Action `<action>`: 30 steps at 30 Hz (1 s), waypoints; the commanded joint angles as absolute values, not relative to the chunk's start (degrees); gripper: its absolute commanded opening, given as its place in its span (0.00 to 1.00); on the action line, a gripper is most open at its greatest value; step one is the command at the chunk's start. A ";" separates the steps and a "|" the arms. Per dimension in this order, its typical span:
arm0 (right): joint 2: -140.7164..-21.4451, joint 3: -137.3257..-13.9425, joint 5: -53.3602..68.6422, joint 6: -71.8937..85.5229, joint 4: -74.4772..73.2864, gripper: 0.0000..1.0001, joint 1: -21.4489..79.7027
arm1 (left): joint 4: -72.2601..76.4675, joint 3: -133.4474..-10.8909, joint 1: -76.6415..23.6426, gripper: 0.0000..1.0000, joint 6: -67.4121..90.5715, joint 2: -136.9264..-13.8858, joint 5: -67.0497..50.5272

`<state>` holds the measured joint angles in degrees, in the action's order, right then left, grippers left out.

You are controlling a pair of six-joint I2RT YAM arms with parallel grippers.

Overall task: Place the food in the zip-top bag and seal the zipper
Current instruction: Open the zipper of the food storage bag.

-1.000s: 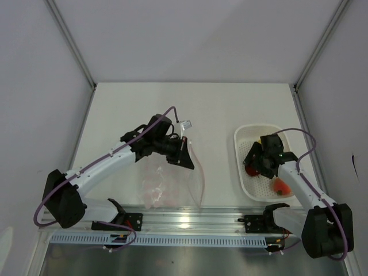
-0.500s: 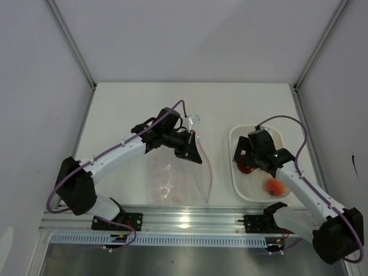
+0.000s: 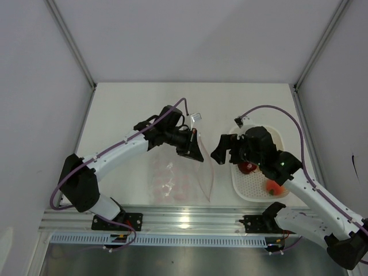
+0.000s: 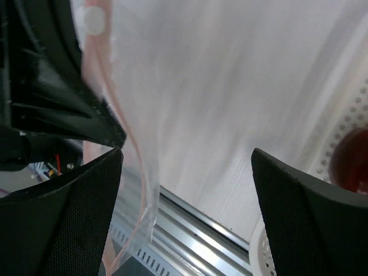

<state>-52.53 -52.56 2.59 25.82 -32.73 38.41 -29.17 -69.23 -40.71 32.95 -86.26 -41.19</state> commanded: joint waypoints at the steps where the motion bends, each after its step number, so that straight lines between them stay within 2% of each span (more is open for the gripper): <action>1: -52.73 -52.03 10.19 23.12 -26.46 0.92 39.81 | -29.62 -71.98 -41.04 0.01 32.08 -86.48 -42.54; 11: -58.26 -49.05 15.91 22.85 -21.89 0.81 40.87 | -29.88 -72.24 -41.13 0.01 32.26 -85.87 -42.80; 13: -59.32 -48.00 15.47 22.76 -21.27 0.72 41.22 | -30.14 -72.25 -41.31 0.01 32.17 -85.52 -42.80; 18: -60.21 -45.27 15.82 22.94 -17.58 0.63 41.40 | -31.55 -71.81 -41.31 0.00 31.29 -83.85 -41.40; 26: -62.49 -44.29 14.33 23.11 -13.01 0.27 41.48 | -32.69 -70.14 -41.92 0.01 30.67 -82.18 -39.99; 27: -63.36 -44.82 13.72 23.03 -12.57 0.14 41.48 | -33.04 -70.05 -42.27 0.01 30.41 -82.00 -39.56; 30: -66.34 -46.49 11.17 23.03 -10.55 0.00 41.48 | -35.15 -70.57 -42.63 0.01 29.45 -81.91 -36.84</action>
<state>-63.55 -43.92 14.57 23.53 -15.18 41.30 -33.15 -69.87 -41.65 31.42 -84.09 -39.44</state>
